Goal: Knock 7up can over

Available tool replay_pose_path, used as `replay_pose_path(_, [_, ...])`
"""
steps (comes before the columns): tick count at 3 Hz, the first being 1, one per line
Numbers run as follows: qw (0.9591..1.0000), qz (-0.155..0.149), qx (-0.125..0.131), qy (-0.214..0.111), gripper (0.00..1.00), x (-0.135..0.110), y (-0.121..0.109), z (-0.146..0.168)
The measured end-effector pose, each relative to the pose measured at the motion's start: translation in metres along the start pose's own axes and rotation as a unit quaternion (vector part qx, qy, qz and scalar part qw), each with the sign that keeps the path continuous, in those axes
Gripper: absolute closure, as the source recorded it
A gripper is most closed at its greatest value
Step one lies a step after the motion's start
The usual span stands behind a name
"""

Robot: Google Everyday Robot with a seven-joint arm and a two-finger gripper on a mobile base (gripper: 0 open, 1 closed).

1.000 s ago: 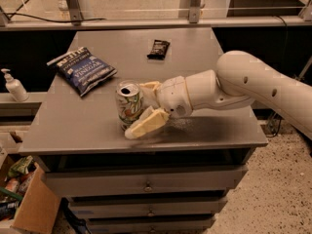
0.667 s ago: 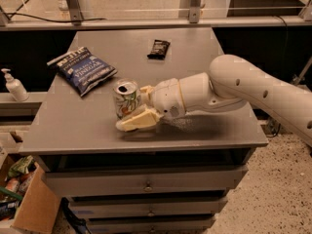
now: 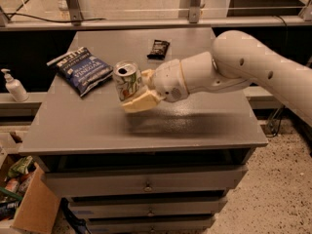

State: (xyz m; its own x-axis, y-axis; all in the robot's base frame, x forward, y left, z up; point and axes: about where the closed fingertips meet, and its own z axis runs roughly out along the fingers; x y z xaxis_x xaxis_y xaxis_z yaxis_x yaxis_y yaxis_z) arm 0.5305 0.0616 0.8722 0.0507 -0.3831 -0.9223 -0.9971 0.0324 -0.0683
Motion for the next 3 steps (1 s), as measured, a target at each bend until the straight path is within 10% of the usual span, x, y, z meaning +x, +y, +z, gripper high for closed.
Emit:
replay_pose_path(1, [0.9959,-0.031,0.011,0.084,1.0,-0.024,-0.018,-0.026])
replay_pose_path(2, [0.9795,-0.037,0.017,0.198,1.0,-0.016,-0.033,-0.054])
replay_pose_path(3, [0.9502,-0.022,0.021,0.31,1.0,0.013,-0.043,-0.08])
